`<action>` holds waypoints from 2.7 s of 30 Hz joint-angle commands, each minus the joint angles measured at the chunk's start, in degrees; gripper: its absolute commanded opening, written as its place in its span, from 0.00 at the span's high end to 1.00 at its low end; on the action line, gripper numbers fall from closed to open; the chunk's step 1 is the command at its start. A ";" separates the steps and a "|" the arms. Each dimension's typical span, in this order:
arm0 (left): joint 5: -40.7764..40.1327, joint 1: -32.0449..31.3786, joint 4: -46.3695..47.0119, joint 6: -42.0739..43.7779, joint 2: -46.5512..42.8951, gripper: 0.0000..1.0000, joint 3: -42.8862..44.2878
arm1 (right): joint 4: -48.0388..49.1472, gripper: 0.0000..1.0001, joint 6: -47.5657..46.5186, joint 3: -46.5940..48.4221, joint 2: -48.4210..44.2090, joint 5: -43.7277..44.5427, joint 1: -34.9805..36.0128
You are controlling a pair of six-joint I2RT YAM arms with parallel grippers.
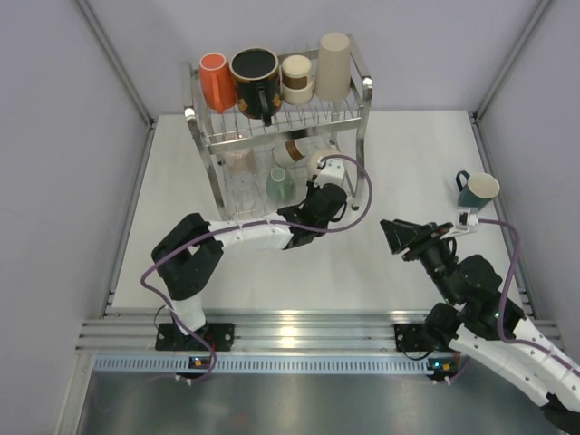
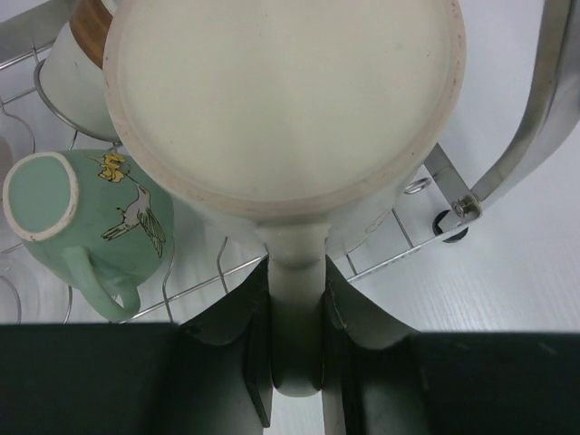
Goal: Load the cups into the dish rack
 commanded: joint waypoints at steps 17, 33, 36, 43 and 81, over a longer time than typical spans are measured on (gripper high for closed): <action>1.42 4.57 9.67 -2.47 2.03 0.69 6.19 | 2.15 0.47 -1.17 0.70 2.53 1.25 0.21; 7.40 4.40 1.24 -13.97 -12.02 0.32 -5.31 | 5.05 0.48 -2.76 5.18 17.64 0.63 0.30; 7.66 4.40 -1.57 -16.43 -17.11 0.30 -9.88 | 9.44 0.48 -4.77 4.05 22.21 0.37 0.30; 0.10 4.92 -21.06 -27.41 -26.95 0.30 -15.86 | 26.23 0.41 -14.24 8.59 42.03 -2.71 0.39; 11.18 32.78 -16.16 -15.82 -44.11 0.24 -23.87 | 35.91 0.41 -16.12 29.88 86.12 12.07 -2.42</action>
